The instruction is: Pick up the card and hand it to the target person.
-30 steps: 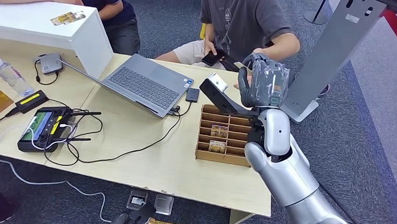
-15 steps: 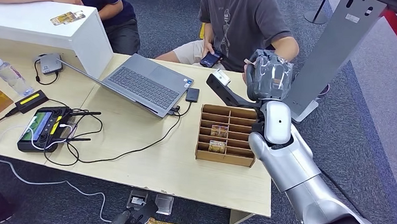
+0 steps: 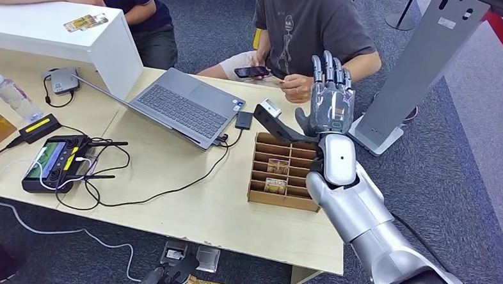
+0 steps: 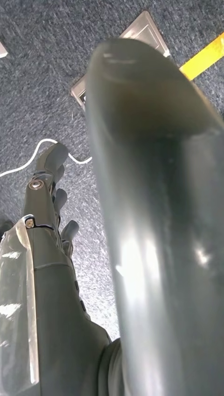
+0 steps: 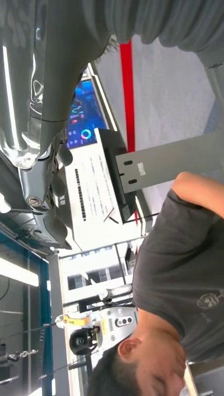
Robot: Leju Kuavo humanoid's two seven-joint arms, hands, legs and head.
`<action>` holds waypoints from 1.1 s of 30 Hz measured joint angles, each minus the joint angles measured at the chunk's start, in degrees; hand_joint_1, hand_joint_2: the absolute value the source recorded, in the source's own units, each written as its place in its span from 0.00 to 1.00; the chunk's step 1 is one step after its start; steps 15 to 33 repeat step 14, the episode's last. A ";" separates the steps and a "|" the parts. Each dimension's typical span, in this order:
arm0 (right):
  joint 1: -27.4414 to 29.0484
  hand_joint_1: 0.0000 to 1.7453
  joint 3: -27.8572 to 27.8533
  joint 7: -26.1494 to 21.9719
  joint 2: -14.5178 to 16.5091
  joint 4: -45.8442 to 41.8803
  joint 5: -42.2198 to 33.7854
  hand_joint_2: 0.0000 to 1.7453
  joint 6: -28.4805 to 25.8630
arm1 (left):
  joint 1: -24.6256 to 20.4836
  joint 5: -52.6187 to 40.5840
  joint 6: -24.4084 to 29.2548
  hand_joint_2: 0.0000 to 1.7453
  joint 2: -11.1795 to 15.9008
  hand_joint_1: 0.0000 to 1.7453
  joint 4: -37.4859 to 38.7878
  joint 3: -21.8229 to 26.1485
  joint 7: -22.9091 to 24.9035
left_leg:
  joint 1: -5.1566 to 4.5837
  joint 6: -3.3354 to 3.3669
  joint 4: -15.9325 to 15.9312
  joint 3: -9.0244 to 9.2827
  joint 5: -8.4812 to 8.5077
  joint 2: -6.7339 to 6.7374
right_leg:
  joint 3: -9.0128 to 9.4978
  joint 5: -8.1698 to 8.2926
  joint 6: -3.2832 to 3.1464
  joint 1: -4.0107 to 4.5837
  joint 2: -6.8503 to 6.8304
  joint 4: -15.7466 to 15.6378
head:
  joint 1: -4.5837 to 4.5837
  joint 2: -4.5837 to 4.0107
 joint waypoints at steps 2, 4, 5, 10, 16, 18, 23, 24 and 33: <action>0.37 0.00 -0.08 -1.67 0.19 0.11 -2.84 1.00 -1.27 | 0.06 0.25 0.20 0.00 0.01 0.00 0.00 0.05 -0.24 | 0.00 0.00 0.00 0.00 0.00 0.00 | 0.00 0.00 0.00 0.00 0.00 0.00 | 0.01 0.00; 1.24 0.00 -0.29 -4.66 0.40 -0.09 -8.00 1.00 -3.07 | 0.11 0.37 0.42 0.00 0.04 0.00 0.00 0.11 -0.51 | 0.00 0.00 0.00 0.01 0.00 0.00 | 0.00 0.00 0.00 0.00 0.00 0.00 | 0.01 0.00; 1.86 0.00 -0.41 -6.63 0.50 -0.33 -11.27 1.00 -4.12 | 0.15 0.42 0.51 0.00 0.05 0.00 0.01 0.14 -0.60 | 0.00 0.00 0.00 0.01 0.00 0.00 | 0.00 0.00 0.00 0.00 0.00 0.00 | 0.02 0.00; 6.28 0.00 -1.44 -17.24 0.71 -3.01 -30.62 1.00 -7.59 | 0.55 0.79 0.80 0.00 0.19 0.00 0.04 0.22 -0.85 | 0.00 0.00 0.00 0.01 0.00 0.01 | -0.01 0.00 0.00 0.00 0.01 0.00 | -0.03 0.00; 10.05 0.00 -1.99 -23.80 0.76 -5.41 -45.99 1.00 -6.68 | 0.85 0.82 1.07 0.00 0.29 0.00 0.04 0.27 -0.86 | 0.00 0.00 0.00 0.01 0.00 0.01 | -0.02 -0.01 0.00 0.00 0.01 -0.01 | -0.02 0.00; 10.05 0.00 -1.99 -23.80 0.76 -5.41 -45.99 1.00 -6.68 | 0.85 0.82 1.07 0.00 0.29 0.00 0.04 0.27 -0.86 | 0.00 0.00 0.00 0.01 0.00 0.01 | -0.02 -0.01 0.00 0.00 0.01 -0.01 | -0.02 0.00; 10.05 0.00 -1.99 -23.80 0.76 -5.41 -45.99 1.00 -6.68 | 0.85 0.82 1.07 0.00 0.29 0.00 0.04 0.27 -0.86 | 0.00 0.00 0.00 0.01 0.00 0.01 | -0.02 -0.01 0.00 0.00 0.01 -0.01 | -0.02 0.00; 10.05 0.00 -1.99 -23.80 0.76 -5.41 -45.99 1.00 -6.68 | 0.85 0.82 1.07 0.00 0.29 0.00 0.04 0.27 -0.86 | 0.00 0.00 0.00 0.01 0.00 0.01 | -0.02 -0.01 0.00 0.00 0.01 -0.01 | -0.02 0.00; 10.05 0.00 -1.99 -23.80 0.76 -5.41 -45.99 1.00 -6.68 | 0.85 0.82 1.07 0.00 0.29 0.00 0.04 0.27 -0.86 | 0.00 0.00 0.00 0.01 0.00 0.01 | -0.02 -0.01 0.00 0.00 0.01 -0.01 | -0.02 0.00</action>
